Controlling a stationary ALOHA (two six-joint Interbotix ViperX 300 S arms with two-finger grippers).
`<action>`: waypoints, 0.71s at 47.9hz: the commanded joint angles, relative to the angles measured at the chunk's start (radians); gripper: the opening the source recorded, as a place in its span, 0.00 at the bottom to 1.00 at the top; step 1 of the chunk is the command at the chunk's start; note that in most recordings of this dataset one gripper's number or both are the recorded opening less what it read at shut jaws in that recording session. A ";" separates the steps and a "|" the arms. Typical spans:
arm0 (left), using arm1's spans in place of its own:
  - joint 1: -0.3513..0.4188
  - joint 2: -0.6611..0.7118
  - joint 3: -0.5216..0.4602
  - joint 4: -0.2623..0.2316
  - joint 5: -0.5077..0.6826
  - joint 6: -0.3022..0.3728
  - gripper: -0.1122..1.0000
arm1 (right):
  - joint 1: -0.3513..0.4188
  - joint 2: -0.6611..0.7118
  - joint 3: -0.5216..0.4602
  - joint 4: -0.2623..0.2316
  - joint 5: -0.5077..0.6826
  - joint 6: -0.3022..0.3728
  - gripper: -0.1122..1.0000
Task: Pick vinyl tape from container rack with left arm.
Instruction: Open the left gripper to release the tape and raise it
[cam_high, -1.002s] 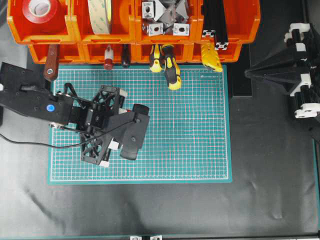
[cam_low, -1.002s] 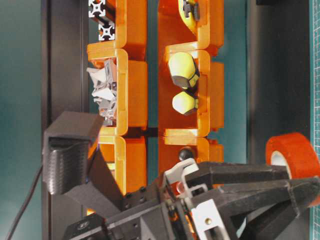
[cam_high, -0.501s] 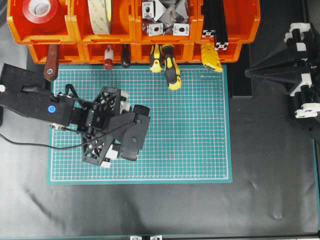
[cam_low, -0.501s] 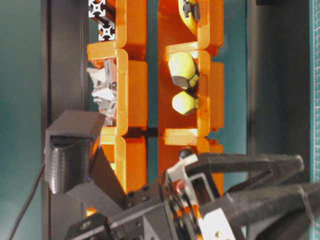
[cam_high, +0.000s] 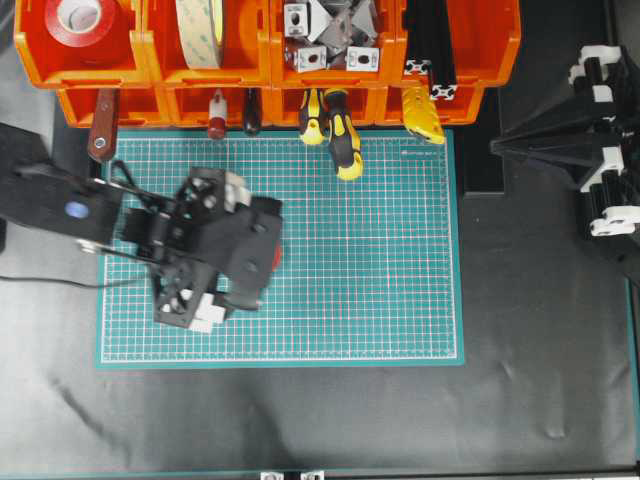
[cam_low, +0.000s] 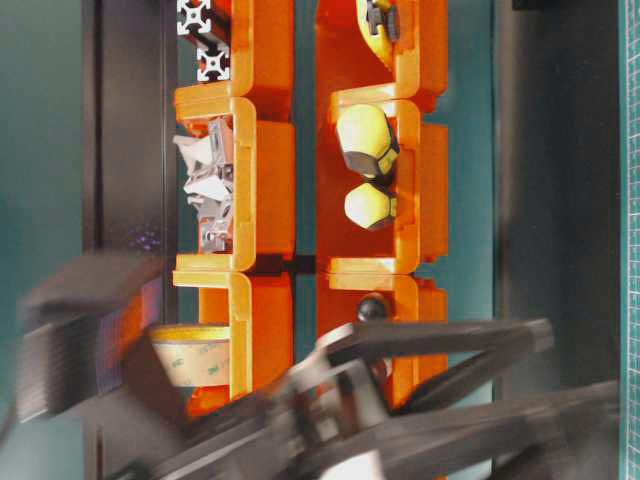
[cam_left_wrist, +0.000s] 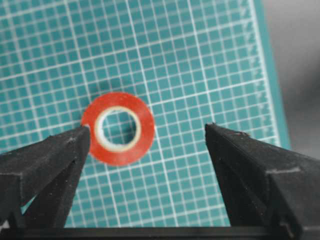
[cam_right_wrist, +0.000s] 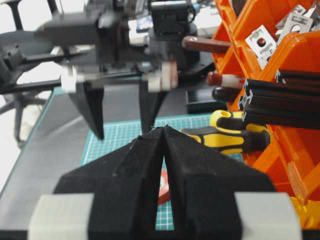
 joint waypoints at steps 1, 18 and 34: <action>-0.005 -0.104 0.014 0.000 0.000 -0.026 0.89 | 0.002 0.005 -0.012 0.002 -0.011 0.003 0.10; -0.032 -0.508 0.146 0.002 0.000 -0.110 0.88 | 0.002 0.002 -0.012 0.002 -0.006 0.003 0.10; -0.031 -0.825 0.230 0.002 -0.003 -0.106 0.86 | 0.002 0.003 -0.012 0.002 -0.008 0.003 0.10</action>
